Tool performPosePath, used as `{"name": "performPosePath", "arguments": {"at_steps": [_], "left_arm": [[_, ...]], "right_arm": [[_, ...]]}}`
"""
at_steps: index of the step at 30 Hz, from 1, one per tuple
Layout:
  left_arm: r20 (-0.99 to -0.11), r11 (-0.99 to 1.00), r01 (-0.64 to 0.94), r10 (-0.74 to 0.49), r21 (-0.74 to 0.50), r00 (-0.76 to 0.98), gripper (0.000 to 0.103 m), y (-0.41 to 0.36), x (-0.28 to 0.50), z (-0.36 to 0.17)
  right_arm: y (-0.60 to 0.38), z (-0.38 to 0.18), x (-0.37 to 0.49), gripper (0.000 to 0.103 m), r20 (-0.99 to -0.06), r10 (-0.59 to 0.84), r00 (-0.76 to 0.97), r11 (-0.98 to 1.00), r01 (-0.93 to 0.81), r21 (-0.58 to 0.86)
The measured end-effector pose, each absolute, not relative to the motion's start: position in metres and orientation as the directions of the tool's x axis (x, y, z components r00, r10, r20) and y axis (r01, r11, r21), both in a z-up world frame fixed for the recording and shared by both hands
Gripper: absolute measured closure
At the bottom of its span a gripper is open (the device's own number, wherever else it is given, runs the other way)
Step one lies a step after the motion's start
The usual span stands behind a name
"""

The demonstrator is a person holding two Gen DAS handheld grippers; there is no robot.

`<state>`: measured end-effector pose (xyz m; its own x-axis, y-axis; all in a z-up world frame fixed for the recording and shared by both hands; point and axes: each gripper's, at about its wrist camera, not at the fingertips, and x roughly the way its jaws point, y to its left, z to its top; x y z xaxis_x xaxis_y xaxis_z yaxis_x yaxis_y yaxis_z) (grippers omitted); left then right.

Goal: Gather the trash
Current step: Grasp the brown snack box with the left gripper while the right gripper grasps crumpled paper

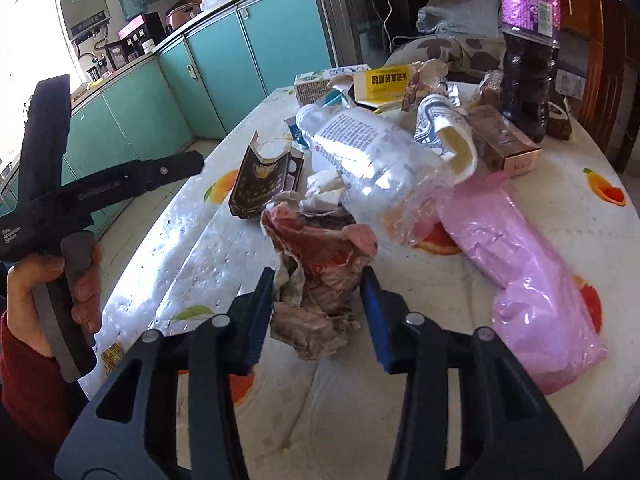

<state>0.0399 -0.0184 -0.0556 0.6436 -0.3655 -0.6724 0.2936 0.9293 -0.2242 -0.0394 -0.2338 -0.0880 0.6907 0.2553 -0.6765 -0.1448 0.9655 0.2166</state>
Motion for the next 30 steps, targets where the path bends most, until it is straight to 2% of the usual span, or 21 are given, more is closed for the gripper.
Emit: {"name": "performPosePath", "arguments": {"at_steps": [6,10,11,13,16,17,18,25,30], "left_arm": [[-0.725,0.925,0.304,-0.368,-0.227,0.582,0.027,-0.053,0.063,-0.071],[-0.742,0.913,0.324,-0.393,-0.247,0.543,0.035,-0.069,0.072,-0.081],[-0.736,0.914,0.331,-0.388,-0.233,0.554,0.038,-0.072,0.071,-0.081],[-0.724,0.898,0.356,-0.424,-0.258,0.544,0.060,-0.072,0.069,-0.081],[-0.709,0.888,0.355,-0.450,-0.291,0.543,0.081,-0.066,0.068,-0.080],[-0.703,0.879,0.358,-0.470,-0.315,0.534,0.082,-0.064,0.068,-0.081],[-0.700,0.874,0.356,-0.481,-0.332,0.528,0.089,-0.061,0.069,-0.082],[-0.663,0.871,0.307,-0.492,-0.384,0.564,0.090,-0.029,0.060,-0.078],[-0.625,0.908,0.284,-0.419,-0.309,0.658,0.090,-0.009,0.050,-0.058]], "right_arm": [[-0.250,-0.083,-0.059,0.060,-0.651,0.158,0.742,0.986,-0.089,0.138],[-0.258,-0.085,-0.065,0.060,-0.648,0.160,0.744,0.985,-0.080,0.151],[-0.260,-0.085,-0.065,0.060,-0.648,0.161,0.745,0.985,-0.077,0.156],[-0.262,-0.085,-0.064,0.059,-0.646,0.161,0.746,0.984,-0.072,0.163],[-0.261,-0.086,-0.063,0.059,-0.647,0.162,0.745,0.983,-0.069,0.168],[-0.259,-0.086,-0.063,0.059,-0.647,0.162,0.745,0.984,-0.068,0.168],[-0.258,-0.086,-0.062,0.059,-0.646,0.161,0.746,0.984,-0.068,0.167],[-0.246,-0.075,-0.059,0.059,-0.620,0.166,0.767,0.982,-0.072,0.174],[-0.228,-0.066,-0.058,0.059,-0.610,0.175,0.773,0.983,-0.096,0.159]]}}
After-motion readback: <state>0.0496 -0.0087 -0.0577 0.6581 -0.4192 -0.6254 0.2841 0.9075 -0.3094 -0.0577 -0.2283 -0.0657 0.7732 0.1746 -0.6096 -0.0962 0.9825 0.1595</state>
